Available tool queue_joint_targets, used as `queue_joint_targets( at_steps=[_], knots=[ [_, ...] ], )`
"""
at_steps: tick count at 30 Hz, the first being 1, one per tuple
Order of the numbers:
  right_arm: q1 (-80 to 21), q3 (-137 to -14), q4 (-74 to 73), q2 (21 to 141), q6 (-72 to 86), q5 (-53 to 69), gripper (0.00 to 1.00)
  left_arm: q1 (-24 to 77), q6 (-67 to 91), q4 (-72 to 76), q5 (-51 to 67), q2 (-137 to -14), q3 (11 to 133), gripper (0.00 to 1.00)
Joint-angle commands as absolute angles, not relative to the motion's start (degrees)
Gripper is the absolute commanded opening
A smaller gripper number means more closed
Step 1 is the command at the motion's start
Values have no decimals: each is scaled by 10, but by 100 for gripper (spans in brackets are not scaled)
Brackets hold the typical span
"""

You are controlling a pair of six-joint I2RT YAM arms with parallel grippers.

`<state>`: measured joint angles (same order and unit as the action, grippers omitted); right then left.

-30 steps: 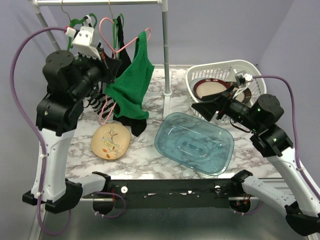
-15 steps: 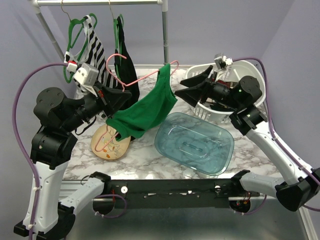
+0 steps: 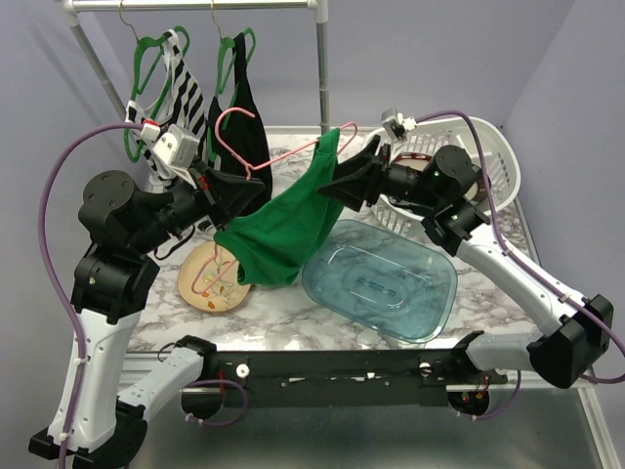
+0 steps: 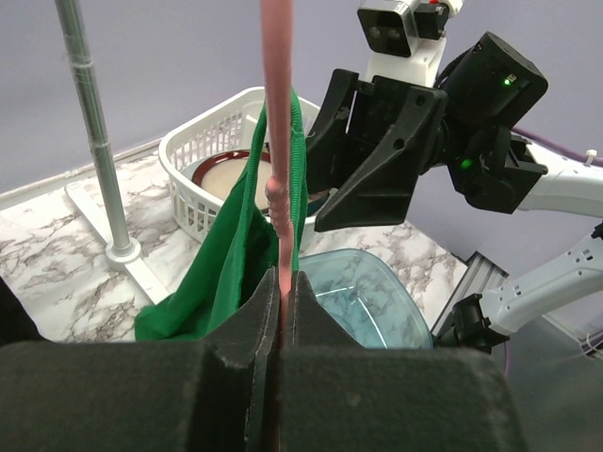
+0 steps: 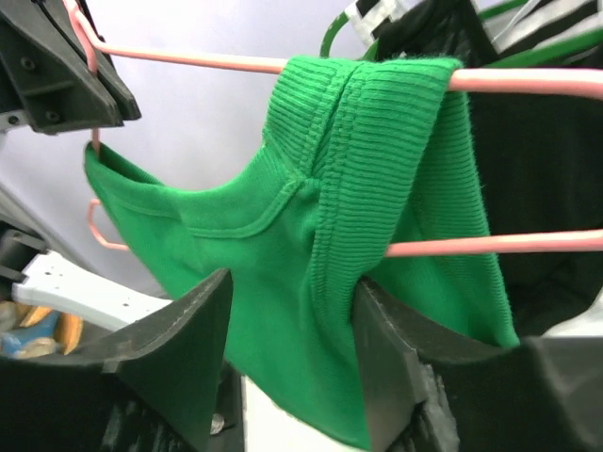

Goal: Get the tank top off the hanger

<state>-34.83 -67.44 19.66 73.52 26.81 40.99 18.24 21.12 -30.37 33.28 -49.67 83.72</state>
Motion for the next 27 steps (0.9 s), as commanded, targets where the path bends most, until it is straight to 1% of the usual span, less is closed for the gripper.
queue_joint_targets(
  at_steps=[1, 2, 4, 5, 6, 7, 9, 14, 19, 22, 27],
  knots=[
    [-353, -676, 242, 737, 273, 401, 49, 183, 227, -257, 354, -488, 838, 0],
    [-353, -672, 245, 737, 273, 398, 38, 183, 229, -257, 355, -486, 838, 0],
    [-353, -662, 251, 731, 271, 378, 24, 183, 231, -259, 354, -483, 838, 0],
    [-353, -658, 250, 723, 270, 367, 10, 183, 230, -260, 352, -482, 837, 0],
    [-353, -656, 250, 720, 268, 342, 3, 183, 230, -261, 353, -478, 838, 0],
    [-353, -649, 249, 715, 268, 327, 1, 183, 229, -267, 351, -476, 838, 0],
    [-353, -641, 245, 692, 266, 295, 1, 183, 215, -279, 341, -473, 842, 0],
    [-353, -634, 216, 645, 255, 162, 1, 183, 183, -329, 280, -468, 850, 0],
    [-352, -631, 195, 633, 246, 40, 1, 183, 185, -339, 279, -455, 853, 0],
    [-340, -638, 174, 649, 246, 9, 1, 183, 186, -335, 292, -445, 856, 0],
    [-316, -613, 206, 666, 294, 49, 1, 183, 180, -346, 282, -441, 872, 0]
  ],
)
